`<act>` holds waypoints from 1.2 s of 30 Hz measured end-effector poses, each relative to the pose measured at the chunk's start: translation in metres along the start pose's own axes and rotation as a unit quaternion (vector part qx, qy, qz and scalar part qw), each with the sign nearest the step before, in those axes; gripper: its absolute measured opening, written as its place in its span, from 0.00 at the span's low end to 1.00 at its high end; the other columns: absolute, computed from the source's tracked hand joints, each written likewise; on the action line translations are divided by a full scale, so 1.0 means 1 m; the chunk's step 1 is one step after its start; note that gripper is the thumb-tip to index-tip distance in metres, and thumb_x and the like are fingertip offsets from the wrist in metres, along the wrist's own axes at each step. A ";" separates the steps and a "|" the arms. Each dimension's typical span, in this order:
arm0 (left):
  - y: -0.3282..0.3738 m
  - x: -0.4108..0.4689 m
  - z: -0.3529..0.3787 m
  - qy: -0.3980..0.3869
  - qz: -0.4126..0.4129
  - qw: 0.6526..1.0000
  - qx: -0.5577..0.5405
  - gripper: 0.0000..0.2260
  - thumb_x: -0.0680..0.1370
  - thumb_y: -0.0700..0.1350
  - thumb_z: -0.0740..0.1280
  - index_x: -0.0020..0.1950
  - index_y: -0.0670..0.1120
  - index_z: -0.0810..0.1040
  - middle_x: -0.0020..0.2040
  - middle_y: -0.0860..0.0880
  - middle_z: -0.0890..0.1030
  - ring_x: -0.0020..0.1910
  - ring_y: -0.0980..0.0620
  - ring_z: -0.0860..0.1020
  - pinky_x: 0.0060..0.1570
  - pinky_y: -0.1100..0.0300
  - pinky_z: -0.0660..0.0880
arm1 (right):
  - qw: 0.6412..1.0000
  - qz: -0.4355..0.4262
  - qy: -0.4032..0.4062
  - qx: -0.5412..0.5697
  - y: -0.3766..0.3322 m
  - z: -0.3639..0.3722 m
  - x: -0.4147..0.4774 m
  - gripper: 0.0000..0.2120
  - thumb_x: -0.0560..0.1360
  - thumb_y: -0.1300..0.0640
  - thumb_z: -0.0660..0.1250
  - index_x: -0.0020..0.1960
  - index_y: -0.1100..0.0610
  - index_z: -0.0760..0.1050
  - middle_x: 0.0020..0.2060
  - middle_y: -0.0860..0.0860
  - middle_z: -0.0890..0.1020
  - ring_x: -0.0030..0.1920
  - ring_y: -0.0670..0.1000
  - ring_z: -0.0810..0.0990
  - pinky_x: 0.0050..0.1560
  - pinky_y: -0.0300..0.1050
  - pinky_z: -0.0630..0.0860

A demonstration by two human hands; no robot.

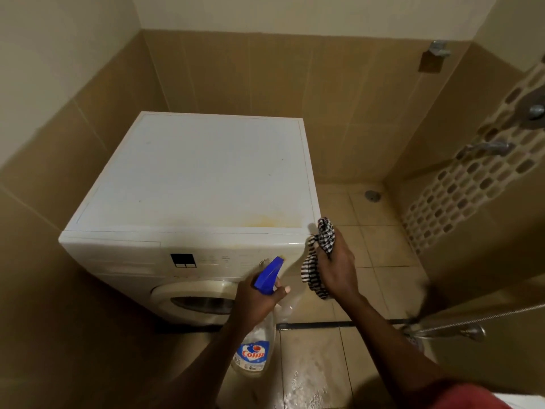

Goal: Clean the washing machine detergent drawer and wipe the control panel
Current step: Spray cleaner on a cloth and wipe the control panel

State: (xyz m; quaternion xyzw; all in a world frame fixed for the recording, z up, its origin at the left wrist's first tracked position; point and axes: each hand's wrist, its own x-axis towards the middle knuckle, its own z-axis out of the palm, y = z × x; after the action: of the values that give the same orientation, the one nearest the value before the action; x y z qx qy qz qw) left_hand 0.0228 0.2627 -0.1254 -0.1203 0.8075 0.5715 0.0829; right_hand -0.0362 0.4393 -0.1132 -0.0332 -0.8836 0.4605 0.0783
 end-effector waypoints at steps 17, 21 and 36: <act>-0.057 0.008 -0.101 0.073 -0.022 0.997 -0.032 0.08 0.71 0.45 0.77 0.42 0.50 0.77 0.33 0.46 0.82 0.35 0.44 0.83 0.39 0.57 0.80 | 0.968 -0.108 -0.011 -0.228 -0.028 0.108 0.005 0.29 0.79 0.46 0.50 0.75 0.61 0.61 0.75 0.60 0.63 0.76 0.60 0.58 0.77 0.55 0.53; -0.069 0.010 -0.113 0.077 -0.043 0.995 -0.045 0.08 0.71 0.46 0.77 0.42 0.50 0.77 0.33 0.47 0.81 0.33 0.48 0.81 0.37 0.61 0.78 | 0.967 -0.061 0.003 -0.249 -0.036 0.113 0.020 0.29 0.79 0.47 0.51 0.74 0.61 0.62 0.74 0.59 0.65 0.75 0.60 0.61 0.76 0.54 0.56; -0.085 0.031 -0.141 0.032 -0.053 0.997 -0.046 0.09 0.71 0.46 0.77 0.44 0.48 0.78 0.32 0.47 0.79 0.30 0.51 0.77 0.36 0.55 0.77 | 0.939 -0.096 -0.011 -0.330 -0.030 0.107 0.003 0.25 0.79 0.49 0.50 0.74 0.55 0.62 0.74 0.54 0.66 0.75 0.54 0.61 0.74 0.61 0.59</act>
State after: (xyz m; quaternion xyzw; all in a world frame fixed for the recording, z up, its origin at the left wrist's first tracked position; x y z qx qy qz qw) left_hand 0.0182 0.1000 -0.1640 -0.1846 0.7749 0.5989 0.0819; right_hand -0.0570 0.3360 -0.1487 0.0331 -0.9857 0.1338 0.0969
